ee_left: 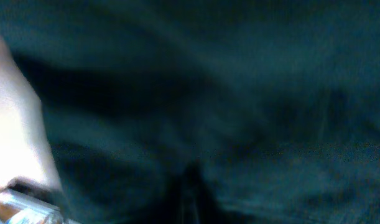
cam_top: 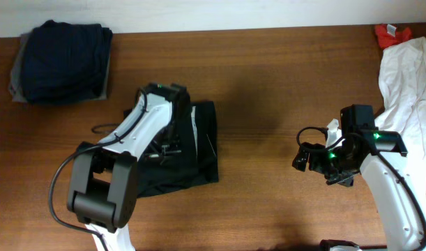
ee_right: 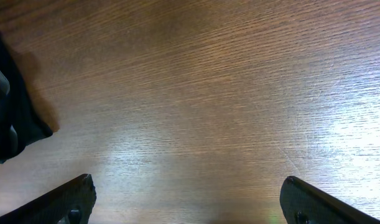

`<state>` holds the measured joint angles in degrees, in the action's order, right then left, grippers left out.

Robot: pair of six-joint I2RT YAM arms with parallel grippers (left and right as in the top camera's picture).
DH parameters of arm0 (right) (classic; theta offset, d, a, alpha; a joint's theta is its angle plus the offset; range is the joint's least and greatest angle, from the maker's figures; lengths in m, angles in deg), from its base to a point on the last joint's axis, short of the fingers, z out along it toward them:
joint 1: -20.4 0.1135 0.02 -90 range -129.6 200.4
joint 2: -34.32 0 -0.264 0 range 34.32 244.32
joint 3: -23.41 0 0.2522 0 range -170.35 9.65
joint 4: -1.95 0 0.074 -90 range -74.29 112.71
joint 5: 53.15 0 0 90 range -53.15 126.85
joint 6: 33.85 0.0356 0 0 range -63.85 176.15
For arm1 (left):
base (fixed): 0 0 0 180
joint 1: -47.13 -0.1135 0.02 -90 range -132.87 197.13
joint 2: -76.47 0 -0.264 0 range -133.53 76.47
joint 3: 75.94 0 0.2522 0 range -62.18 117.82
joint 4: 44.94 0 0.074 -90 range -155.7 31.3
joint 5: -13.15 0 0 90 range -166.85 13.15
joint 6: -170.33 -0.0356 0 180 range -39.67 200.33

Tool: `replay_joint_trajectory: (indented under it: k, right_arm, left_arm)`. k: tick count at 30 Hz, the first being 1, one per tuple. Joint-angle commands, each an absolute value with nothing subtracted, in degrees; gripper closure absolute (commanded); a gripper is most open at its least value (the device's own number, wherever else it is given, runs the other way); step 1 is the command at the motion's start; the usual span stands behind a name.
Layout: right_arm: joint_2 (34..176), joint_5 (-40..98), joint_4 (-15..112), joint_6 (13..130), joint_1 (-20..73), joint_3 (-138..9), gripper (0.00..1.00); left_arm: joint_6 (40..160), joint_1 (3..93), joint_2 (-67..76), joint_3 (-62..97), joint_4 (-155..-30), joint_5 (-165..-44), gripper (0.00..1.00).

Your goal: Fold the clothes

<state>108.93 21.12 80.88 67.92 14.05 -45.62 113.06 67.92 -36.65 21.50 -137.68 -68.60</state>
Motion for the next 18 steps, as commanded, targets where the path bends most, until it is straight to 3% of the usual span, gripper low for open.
replay_joint_trajectory:
  k: [1, 9, 18]
  right_arm:
    - [108.95, 20.80, 80.88, 67.55, 13.61, -46.16, 0.02]
    - [108.95, 20.77, 80.88, 67.55, 13.61, -46.16, 0.02]
    - [108.95, 20.80, 80.88, 67.55, 13.61, -46.16, 0.01]
  left_arm:
    - [108.87, 68.06, -36.43, 10.92, -128.28, -81.94, 0.99]
    - [108.93, 73.85, -36.37, 0.98, -114.05, -92.14, 1.00]
    - [108.96, 75.09, -25.81, 11.10, -128.41, -86.92, 0.99]
